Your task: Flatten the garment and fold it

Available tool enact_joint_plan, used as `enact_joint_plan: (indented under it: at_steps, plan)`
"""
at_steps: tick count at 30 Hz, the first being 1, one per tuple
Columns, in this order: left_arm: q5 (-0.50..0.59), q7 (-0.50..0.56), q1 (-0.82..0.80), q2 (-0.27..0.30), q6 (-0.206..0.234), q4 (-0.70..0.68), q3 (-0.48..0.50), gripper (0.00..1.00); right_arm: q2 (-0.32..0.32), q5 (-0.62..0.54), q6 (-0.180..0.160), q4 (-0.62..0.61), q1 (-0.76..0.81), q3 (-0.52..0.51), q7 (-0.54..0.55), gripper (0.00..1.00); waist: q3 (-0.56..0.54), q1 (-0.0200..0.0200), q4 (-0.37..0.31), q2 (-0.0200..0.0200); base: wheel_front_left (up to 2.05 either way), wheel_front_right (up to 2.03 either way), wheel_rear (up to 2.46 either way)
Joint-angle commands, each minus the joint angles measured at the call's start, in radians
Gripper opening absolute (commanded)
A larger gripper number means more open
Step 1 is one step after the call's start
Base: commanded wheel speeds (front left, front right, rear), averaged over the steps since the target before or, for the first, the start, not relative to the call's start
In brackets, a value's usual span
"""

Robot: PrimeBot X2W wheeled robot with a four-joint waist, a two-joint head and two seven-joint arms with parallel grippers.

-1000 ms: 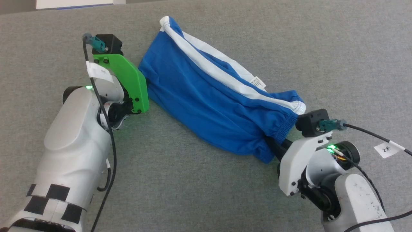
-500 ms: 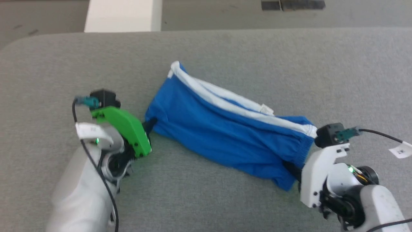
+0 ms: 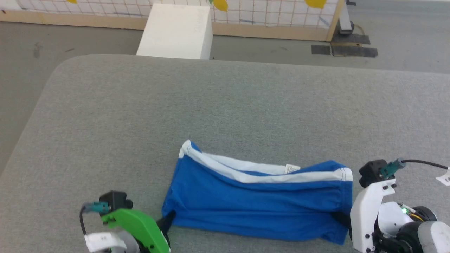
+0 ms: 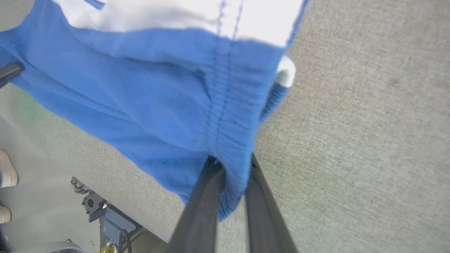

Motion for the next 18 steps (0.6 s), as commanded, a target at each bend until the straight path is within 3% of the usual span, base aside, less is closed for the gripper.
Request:
enact_joint_plan:
  at_steps: [1,5,6,7,8,13,18]
  plan:
    - [0.0,-0.003,0.035,0.002,0.017,-0.019,0.005,0.0,-0.01,0.004,-0.002,0.006,0.016,-0.002,0.005,0.0,-0.018,0.0,0.019,-0.0001,0.0,0.0,0.0]
    - [-0.011,0.008,0.098,-0.008,0.041,-0.061,-0.004,0.0,-0.014,0.003,-0.002,0.021,0.031,0.013,0.007,0.0,-0.028,0.0,0.025,-0.0001,0.0,0.0,0.0]
    - [-0.018,0.01,0.107,-0.013,0.045,-0.07,-0.003,0.36,-0.014,0.003,-0.002,0.023,0.033,0.018,0.003,0.0,-0.031,0.0,0.026,-0.0001,0.0,0.0,0.0]
    - [-0.017,0.011,0.111,-0.012,0.049,-0.077,-0.003,1.0,-0.012,0.004,-0.002,0.023,0.035,0.022,-0.002,0.34,-0.034,0.0,0.027,-0.0001,0.0,0.0,0.0]
    - [-0.015,0.013,0.115,-0.011,0.054,-0.083,-0.004,1.0,-0.011,0.006,-0.002,0.021,0.036,0.028,-0.01,1.0,-0.037,0.0,0.026,-0.0001,0.0,0.0,0.0]
    - [-0.007,0.018,0.113,0.006,0.068,-0.116,0.004,1.0,-0.013,0.002,-0.002,0.002,0.053,0.036,-0.048,1.0,-0.056,0.0,0.018,-0.0001,0.0,0.0,0.0]
    - [0.007,-0.006,0.1,0.036,0.07,-0.165,0.037,1.0,-0.005,-0.086,-0.002,-0.068,0.088,-0.015,-0.094,1.0,-0.071,0.0,0.005,-0.0001,0.0,0.0,0.0]
